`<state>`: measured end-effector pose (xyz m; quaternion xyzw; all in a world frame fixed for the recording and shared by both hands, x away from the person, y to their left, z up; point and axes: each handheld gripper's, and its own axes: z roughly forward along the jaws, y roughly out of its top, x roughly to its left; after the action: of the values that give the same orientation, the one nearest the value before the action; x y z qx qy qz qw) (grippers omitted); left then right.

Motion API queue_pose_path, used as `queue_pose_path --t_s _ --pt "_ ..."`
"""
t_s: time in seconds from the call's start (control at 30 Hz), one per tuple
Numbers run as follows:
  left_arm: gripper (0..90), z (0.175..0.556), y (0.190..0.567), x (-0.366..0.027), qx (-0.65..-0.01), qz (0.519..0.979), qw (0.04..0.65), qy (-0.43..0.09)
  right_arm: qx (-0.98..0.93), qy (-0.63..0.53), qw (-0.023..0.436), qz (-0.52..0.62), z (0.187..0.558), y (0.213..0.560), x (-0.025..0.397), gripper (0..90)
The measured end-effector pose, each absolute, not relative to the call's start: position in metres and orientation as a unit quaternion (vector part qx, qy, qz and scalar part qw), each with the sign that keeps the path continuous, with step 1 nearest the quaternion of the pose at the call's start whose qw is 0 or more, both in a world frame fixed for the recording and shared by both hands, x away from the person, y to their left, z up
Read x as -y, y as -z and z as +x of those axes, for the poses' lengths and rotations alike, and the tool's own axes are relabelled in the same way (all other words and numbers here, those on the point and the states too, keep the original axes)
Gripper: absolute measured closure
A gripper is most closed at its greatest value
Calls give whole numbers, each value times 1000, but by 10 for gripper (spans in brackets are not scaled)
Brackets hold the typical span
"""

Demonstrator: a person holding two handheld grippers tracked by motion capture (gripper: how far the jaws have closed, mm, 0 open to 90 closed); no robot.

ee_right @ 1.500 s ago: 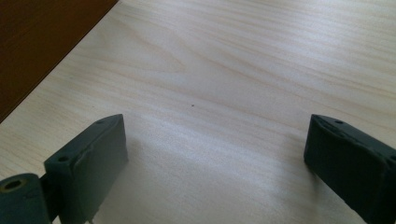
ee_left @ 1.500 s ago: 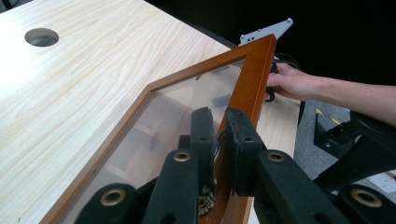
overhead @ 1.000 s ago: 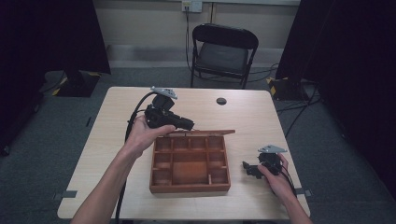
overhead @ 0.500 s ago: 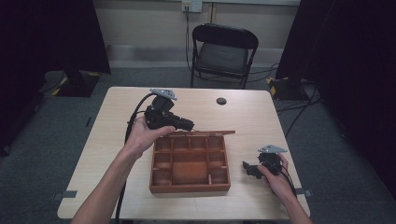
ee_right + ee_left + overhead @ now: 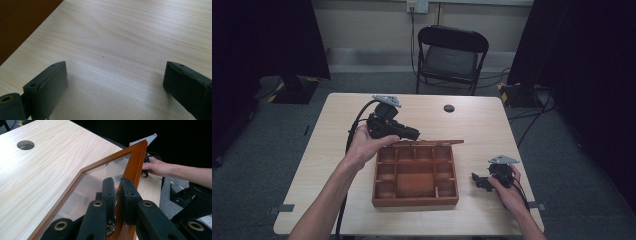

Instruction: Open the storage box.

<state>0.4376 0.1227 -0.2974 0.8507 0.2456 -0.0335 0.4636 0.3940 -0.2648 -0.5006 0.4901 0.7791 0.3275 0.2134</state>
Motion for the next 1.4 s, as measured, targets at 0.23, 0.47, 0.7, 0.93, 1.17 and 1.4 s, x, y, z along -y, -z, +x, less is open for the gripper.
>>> queue_pose_path --t_s 0.23,0.47,0.7,0.93,1.17,1.4 --pt "826 438 298 -123 -248 846 470 35 -779 -328 213 490 394 501 265 50" --pt "826 438 298 -123 -247 847 470 36 -779 -328 213 490 394 501 265 50" --pt "826 438 298 -123 -245 847 470 35 -779 -328 213 490 394 501 265 50" --pt "826 438 298 -124 -248 847 469 35 -779 -328 213 490 394 501 265 50" --pt "826 438 298 -124 -248 847 469 36 -779 -328 213 490 394 501 265 50" --pt "826 439 299 -124 -248 845 472 40 -779 -328 213 490 394 501 265 50"
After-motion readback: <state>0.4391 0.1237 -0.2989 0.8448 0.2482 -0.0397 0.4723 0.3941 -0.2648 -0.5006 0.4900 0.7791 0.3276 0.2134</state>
